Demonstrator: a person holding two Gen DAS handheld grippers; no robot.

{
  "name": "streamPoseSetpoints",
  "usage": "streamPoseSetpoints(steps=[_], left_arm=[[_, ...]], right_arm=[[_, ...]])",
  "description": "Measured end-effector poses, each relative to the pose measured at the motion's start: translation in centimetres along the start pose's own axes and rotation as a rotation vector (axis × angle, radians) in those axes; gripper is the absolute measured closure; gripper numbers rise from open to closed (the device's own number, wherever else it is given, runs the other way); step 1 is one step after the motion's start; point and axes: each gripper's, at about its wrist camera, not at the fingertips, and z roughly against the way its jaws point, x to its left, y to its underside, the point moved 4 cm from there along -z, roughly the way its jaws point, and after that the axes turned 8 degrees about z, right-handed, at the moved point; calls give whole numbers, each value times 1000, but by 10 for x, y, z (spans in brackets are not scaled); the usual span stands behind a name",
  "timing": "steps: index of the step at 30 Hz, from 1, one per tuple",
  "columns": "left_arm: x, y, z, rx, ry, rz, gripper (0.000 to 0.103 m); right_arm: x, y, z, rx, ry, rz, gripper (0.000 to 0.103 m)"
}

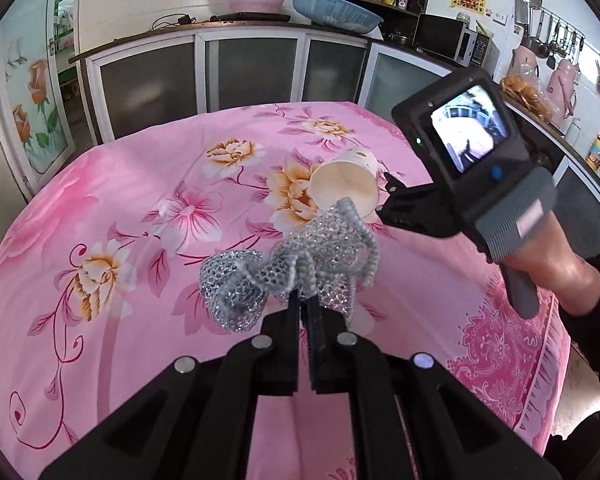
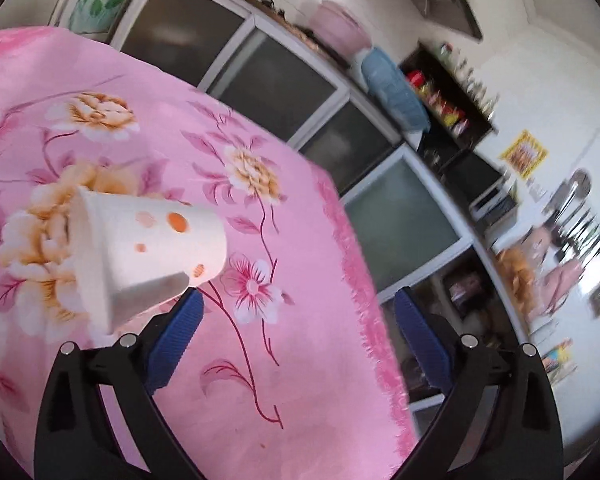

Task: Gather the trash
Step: 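Grasp the silver mesh scrubber with the left tool while the right tool approaches the cup, then grasp the white dotted paper cup rim with the right tool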

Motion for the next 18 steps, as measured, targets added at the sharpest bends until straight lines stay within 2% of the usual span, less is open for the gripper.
streamPoseSetpoints(steps=[1,2,3,4,6,8,13,18], left_arm=[[1,0,1,-2,5,3,100],[2,0,2,-7,9,8,100],[3,-1,3,-11,8,13,100],[4,-1,2,-12,11,16,100],[4,-1,1,-13,14,19,100],[5,-1,1,-10,18,24,100],[2,-3,2,-16,32,28,100],[-12,0,12,-26,41,35,100]], right_arm=[[-1,1,-5,17,-19,-11,35],[-3,4,-16,65,-40,-20,75],[-5,6,-24,100,-60,-31,90],[-8,8,-32,121,-122,-65,90],[-14,10,-38,134,-175,-108,99],[-23,12,-40,121,-212,-150,102],[-59,19,-16,35,-298,-218,103],[-96,41,19,-4,-387,-276,103]])
